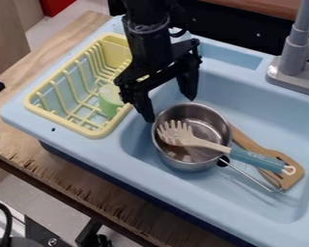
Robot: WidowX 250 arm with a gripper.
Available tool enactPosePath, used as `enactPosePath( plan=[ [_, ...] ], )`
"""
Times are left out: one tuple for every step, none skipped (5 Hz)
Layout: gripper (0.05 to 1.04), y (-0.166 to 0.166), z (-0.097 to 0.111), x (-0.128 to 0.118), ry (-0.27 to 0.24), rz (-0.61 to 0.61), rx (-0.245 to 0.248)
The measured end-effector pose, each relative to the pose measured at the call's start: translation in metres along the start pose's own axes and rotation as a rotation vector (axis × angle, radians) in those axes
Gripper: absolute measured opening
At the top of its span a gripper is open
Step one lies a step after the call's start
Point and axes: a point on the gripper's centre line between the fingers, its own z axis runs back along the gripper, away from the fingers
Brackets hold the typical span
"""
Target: Put the spatula in the silver pot
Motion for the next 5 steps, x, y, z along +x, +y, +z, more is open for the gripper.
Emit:
enactPosePath(
  plan=[
    [0.998,-0.007,0.002,-0.004,-0.025,-0.168,-0.004],
    [0.999,-0.015,-0.003,-0.007,-0.002,-0.341,0.001],
    [0.999,-0.024,-0.002,-0.005,0.014,-0.482,-0.003],
    [0.998,-0.033,-0.007,-0.002,0.011,-0.621,0.018],
    [0.998,-0.043,-0.004,0.000,0.003,-0.748,-0.006]
  ],
)
